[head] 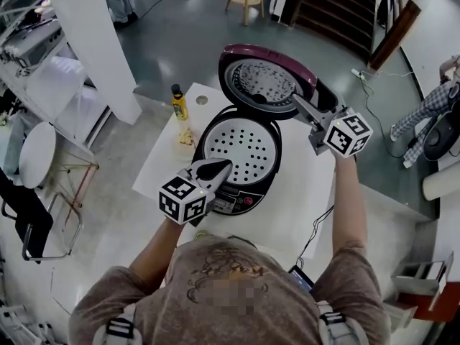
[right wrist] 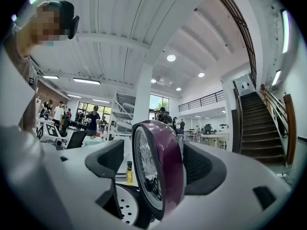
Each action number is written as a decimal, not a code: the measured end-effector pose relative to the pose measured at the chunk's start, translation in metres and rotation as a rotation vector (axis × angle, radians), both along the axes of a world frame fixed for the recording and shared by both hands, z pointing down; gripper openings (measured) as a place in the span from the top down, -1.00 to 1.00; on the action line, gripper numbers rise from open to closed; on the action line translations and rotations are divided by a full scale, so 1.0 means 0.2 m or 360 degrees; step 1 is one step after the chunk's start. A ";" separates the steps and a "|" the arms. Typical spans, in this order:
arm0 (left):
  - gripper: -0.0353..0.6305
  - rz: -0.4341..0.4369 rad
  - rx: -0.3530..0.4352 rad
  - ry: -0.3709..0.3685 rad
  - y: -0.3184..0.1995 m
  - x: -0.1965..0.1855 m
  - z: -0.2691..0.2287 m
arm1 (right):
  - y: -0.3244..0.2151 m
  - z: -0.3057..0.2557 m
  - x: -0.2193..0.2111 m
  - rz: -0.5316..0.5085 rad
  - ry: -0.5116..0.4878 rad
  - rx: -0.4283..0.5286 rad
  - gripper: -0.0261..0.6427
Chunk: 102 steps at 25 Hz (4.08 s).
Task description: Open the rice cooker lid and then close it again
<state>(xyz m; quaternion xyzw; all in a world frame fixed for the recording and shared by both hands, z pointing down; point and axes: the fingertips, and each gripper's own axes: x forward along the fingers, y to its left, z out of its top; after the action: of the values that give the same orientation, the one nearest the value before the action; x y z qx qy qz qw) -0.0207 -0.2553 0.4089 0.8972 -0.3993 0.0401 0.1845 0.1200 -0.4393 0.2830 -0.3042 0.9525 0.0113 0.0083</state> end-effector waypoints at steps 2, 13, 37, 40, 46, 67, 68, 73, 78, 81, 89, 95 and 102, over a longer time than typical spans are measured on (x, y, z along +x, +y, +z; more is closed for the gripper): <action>0.83 -0.0006 -0.0001 0.0009 0.01 -0.01 0.00 | 0.00 0.01 -0.01 0.0003 0.0014 -0.0004 -0.21; 0.83 -0.0009 0.0003 0.0027 0.05 -0.03 0.00 | 0.04 0.03 -0.02 0.0017 0.0106 0.0029 -0.17; 0.83 0.0052 0.0045 0.0074 0.17 0.04 -0.07 | 0.48 0.15 -0.08 -0.0048 0.0135 0.0075 -0.18; 0.83 0.0054 0.0047 0.0076 0.18 0.04 -0.07 | 0.53 0.18 -0.09 -0.0060 0.0128 0.0068 -0.18; 0.83 0.0048 0.0029 0.0073 0.20 0.04 -0.05 | 0.65 0.25 -0.11 -0.0078 0.0140 0.0053 -0.18; 0.83 0.0041 0.0030 0.0068 0.28 0.03 -0.04 | 0.95 0.54 -0.15 -0.0102 0.0153 -0.0112 -0.17; 0.83 0.0036 0.0034 0.0068 0.28 0.02 -0.05 | 0.96 0.55 -0.16 -0.0101 0.0160 -0.0115 -0.17; 0.83 0.0021 0.0063 0.0068 0.25 0.01 -0.08 | 0.97 0.59 -0.16 -0.0078 0.0162 -0.0131 -0.15; 0.83 0.0020 0.0122 0.0058 0.19 0.02 -0.15 | 0.97 0.59 -0.16 -0.0075 0.0152 -0.0139 -0.15; 0.83 0.0016 0.0169 0.0056 0.14 0.03 -0.21 | 0.98 0.60 -0.16 -0.0085 0.0155 -0.0140 -0.14; 0.83 -0.0020 0.0209 -0.0047 0.03 0.02 -0.23 | 0.99 0.62 -0.17 -0.0073 0.0123 -0.0160 -0.13; 0.83 -0.0059 0.0178 -0.0088 0.00 0.01 -0.19 | 1.00 0.63 -0.16 -0.0069 0.0114 -0.0157 -0.12; 0.83 -0.0077 0.0169 -0.0146 -0.01 0.01 -0.17 | 1.01 0.63 -0.16 -0.0052 0.0100 -0.0185 -0.11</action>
<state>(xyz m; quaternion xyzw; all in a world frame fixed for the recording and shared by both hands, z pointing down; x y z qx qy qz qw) -0.0195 -0.2571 0.3744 0.8930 -0.4305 0.0556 0.1191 0.0889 -0.2375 0.4096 -0.2881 0.9562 -0.0346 -0.0392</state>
